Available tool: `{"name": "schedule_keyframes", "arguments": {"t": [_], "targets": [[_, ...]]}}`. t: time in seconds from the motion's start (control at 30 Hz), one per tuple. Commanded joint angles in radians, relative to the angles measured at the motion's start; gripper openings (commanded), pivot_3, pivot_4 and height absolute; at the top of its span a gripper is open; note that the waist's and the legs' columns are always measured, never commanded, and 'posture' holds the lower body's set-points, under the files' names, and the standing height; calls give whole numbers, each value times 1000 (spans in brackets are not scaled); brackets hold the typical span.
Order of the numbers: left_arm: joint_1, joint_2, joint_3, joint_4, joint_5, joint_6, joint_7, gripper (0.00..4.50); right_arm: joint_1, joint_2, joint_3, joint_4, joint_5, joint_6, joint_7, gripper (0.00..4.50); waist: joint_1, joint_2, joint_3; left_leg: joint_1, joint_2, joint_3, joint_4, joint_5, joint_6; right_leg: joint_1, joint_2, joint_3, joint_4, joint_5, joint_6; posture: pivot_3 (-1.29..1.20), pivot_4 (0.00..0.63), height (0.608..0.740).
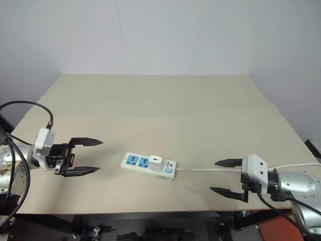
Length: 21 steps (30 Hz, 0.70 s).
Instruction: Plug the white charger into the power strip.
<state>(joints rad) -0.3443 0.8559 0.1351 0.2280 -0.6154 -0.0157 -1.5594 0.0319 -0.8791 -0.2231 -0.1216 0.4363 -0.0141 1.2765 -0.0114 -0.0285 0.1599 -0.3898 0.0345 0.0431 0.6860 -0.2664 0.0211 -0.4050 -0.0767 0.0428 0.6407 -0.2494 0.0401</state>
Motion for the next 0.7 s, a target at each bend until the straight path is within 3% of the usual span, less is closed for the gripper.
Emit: {"name": "schedule_keyframes", "arguments": {"t": [0.03,0.7], "targets": [[-2,-4,26,-19,15,-8,6,4500,14,-23,-51,-31,22,9,-3,4452,0,0,0,0,0,0,0,0,0,0,0,0,0,0,0,0,150,740],[-66,-57,12,35,53,1,-46,4500,58,-17,-61,-54,23,7,-27,4452,-1,0,0,0,0,0,0,0,0,0,0,0,0,0,0,0,150,740]]}}
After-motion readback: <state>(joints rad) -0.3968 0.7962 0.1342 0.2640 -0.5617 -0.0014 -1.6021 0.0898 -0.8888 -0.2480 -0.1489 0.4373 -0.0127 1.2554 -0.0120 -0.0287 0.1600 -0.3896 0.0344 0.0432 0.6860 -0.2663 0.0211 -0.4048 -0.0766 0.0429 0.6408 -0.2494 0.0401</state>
